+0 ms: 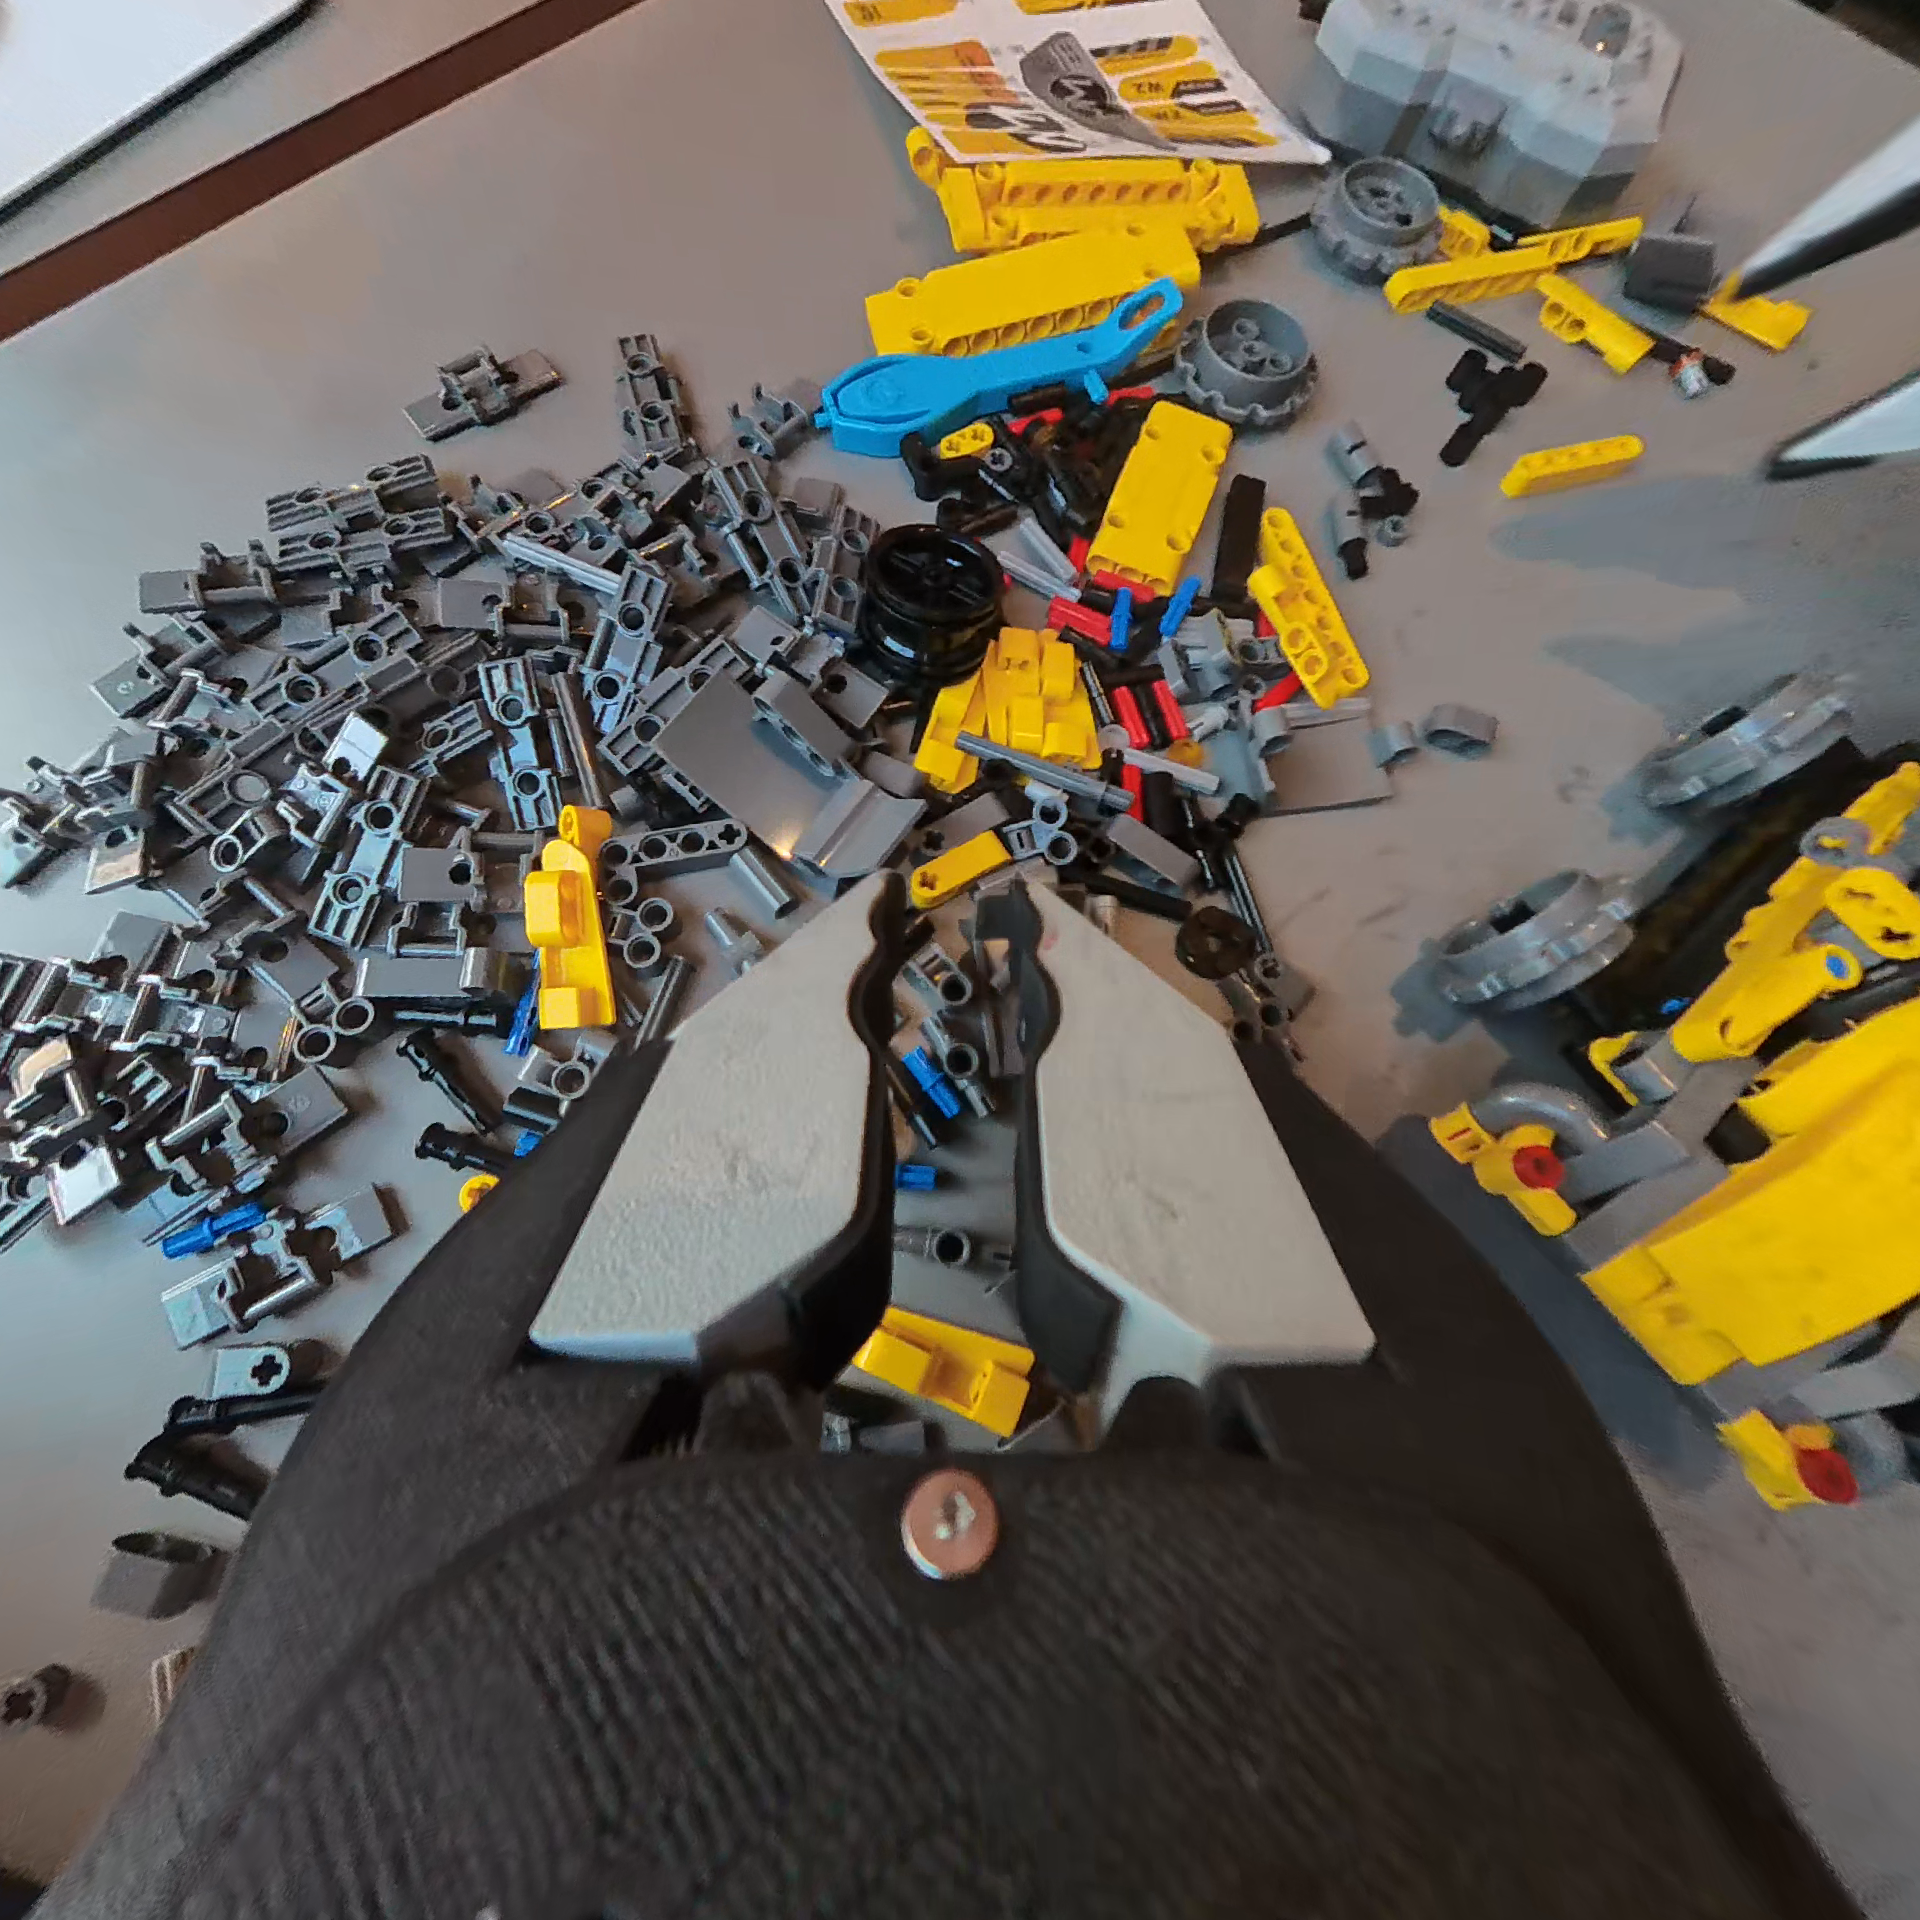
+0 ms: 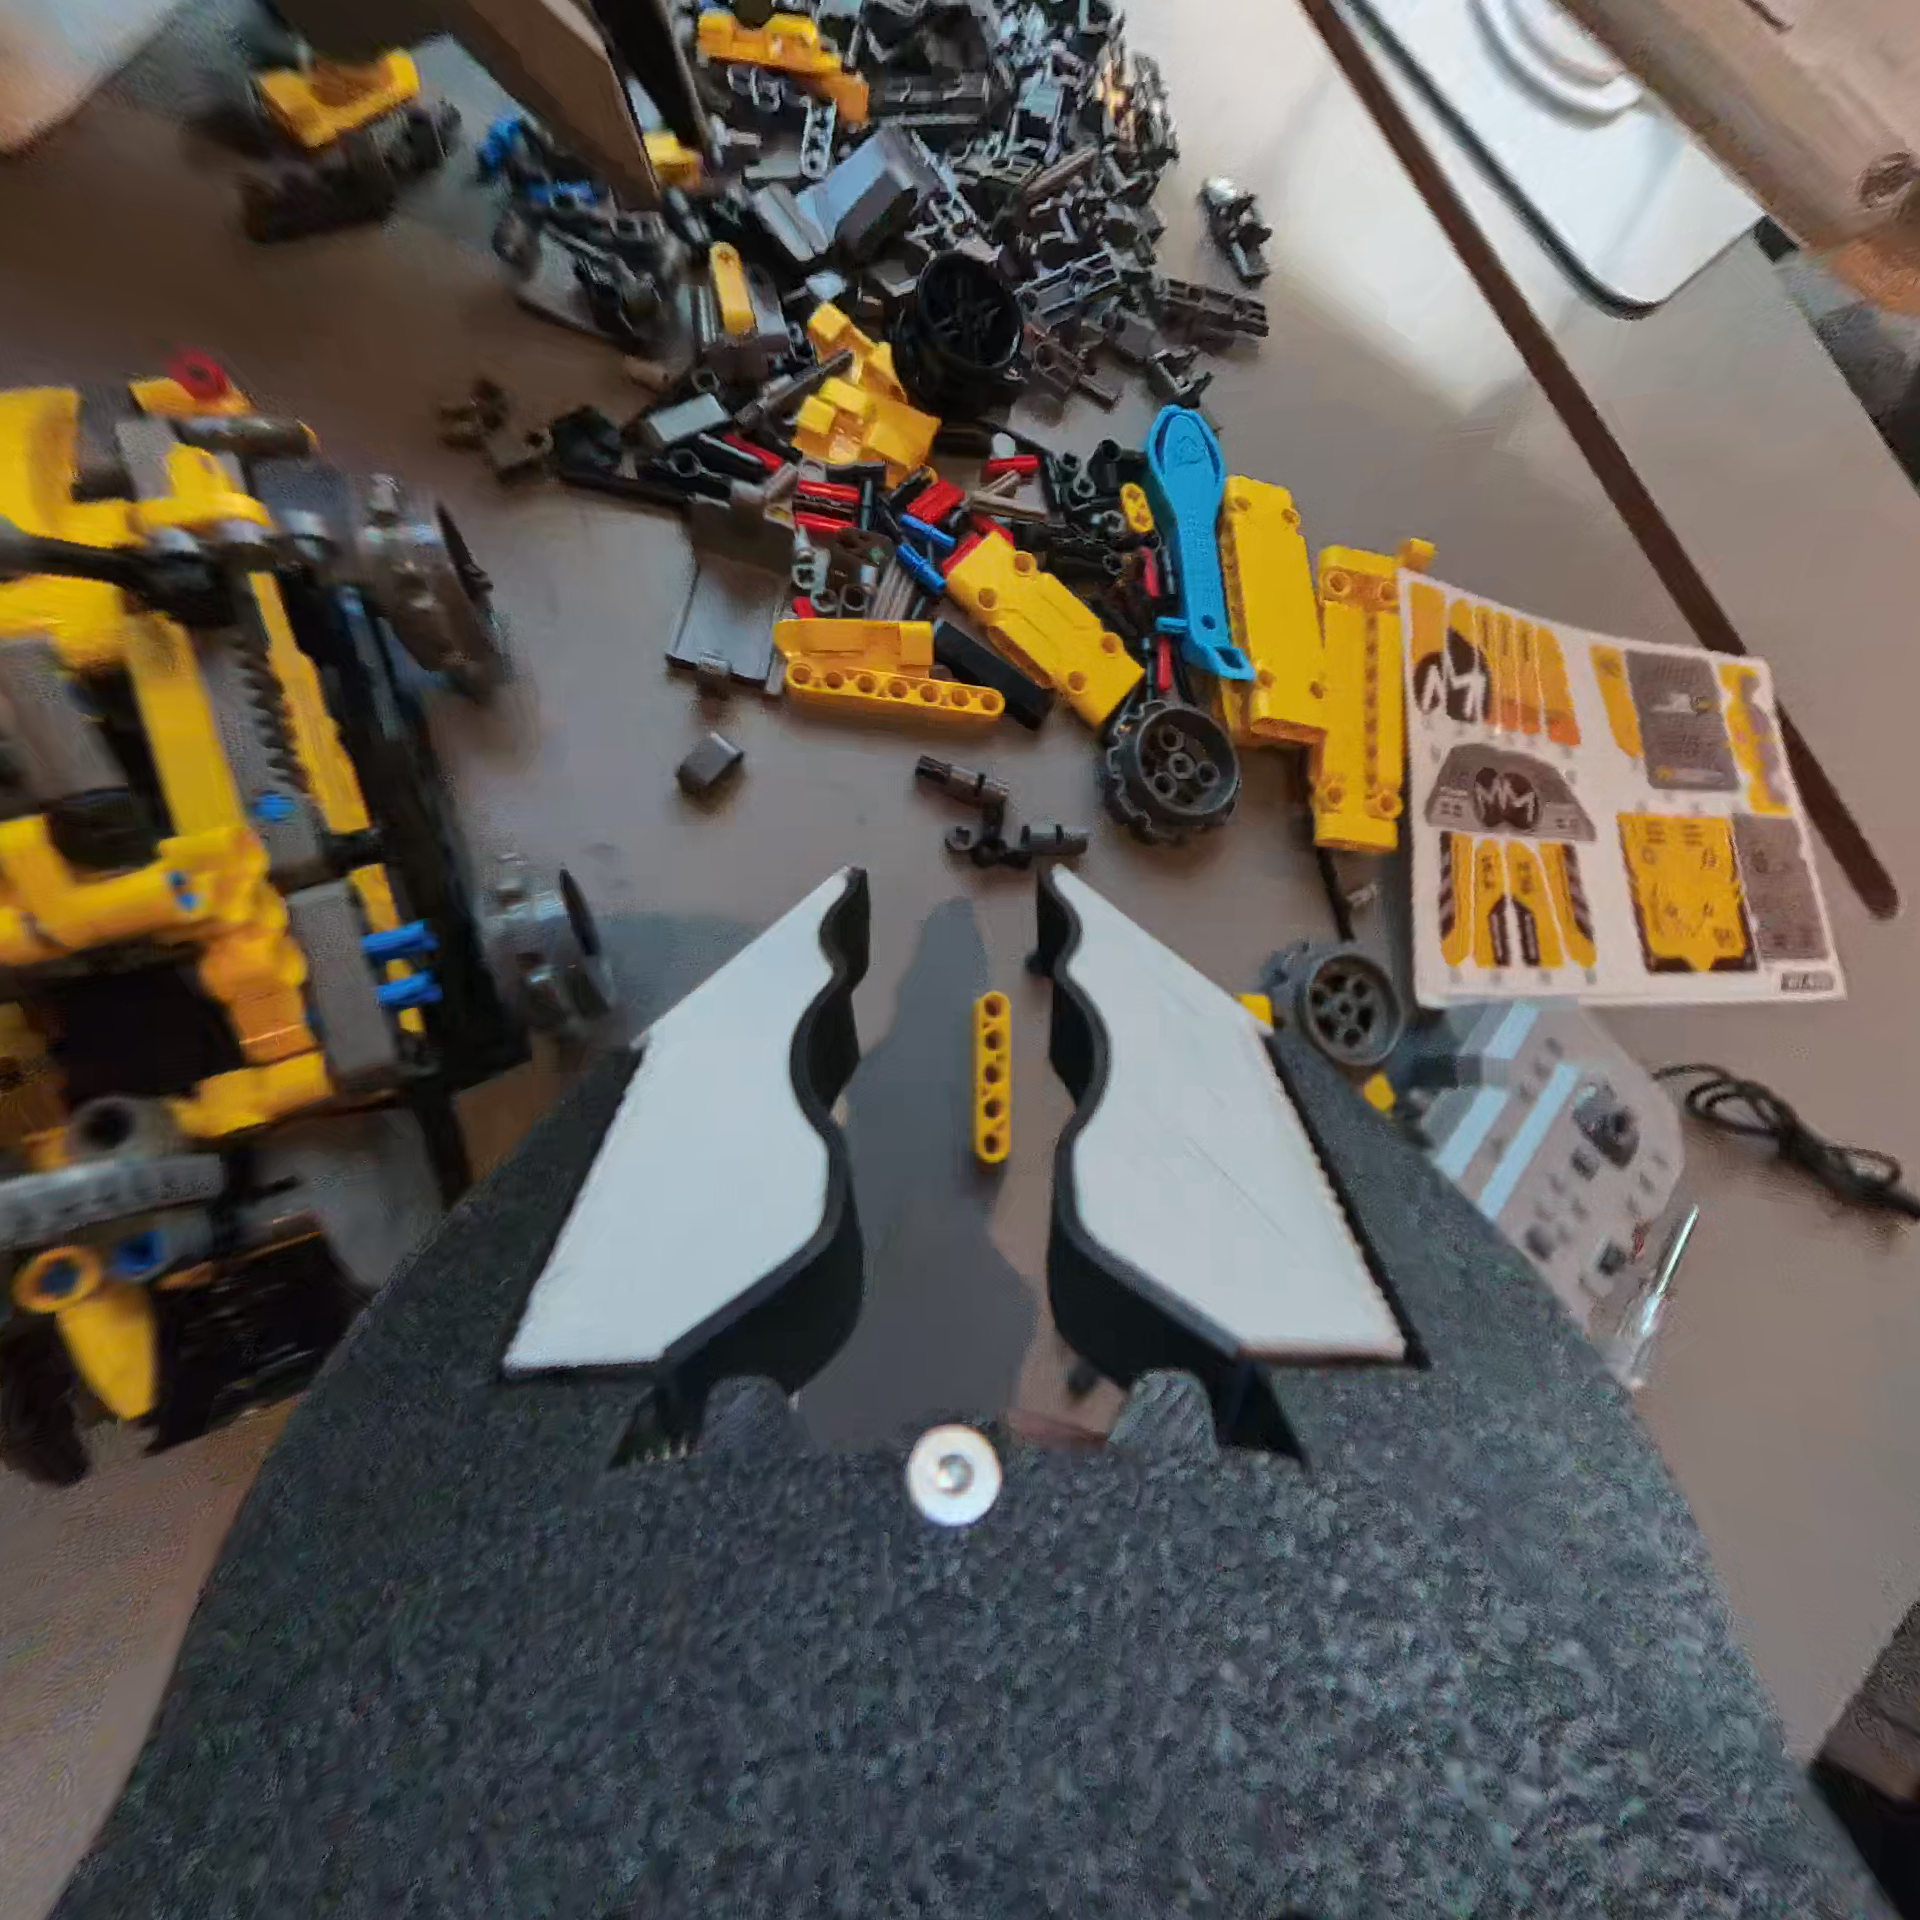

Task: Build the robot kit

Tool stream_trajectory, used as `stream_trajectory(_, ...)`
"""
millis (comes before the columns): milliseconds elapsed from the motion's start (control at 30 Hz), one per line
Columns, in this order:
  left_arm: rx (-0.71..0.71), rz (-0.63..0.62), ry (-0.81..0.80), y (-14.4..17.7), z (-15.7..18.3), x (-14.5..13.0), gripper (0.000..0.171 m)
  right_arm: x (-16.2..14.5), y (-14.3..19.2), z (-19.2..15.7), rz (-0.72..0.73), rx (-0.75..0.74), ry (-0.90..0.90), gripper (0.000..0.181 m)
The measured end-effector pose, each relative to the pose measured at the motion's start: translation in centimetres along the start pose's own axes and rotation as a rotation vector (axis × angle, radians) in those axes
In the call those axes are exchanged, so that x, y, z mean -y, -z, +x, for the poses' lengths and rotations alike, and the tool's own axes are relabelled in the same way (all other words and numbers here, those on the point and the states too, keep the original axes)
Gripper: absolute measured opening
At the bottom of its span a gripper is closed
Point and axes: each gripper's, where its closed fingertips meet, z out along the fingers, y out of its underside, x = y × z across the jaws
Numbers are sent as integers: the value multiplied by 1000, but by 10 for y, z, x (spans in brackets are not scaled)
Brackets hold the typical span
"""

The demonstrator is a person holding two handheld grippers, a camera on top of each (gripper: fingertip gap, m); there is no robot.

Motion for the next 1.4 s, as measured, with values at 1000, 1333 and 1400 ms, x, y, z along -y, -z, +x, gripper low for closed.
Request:
stream_trajectory(1000, -290, 112, 8, 1, 63, 22, 23, 96, -35, -52, -80, 186, 602, 7)
stream_trajectory(1333, -602, 244, 198, 33, 83, 46, 20, 118, -26, -60, -33, 20, 718, 7)
stream_trajectory(1400, -628, 244, 208, 34, 85, 46, 20, 117, -25, -60, -43, 2, 751, 7)
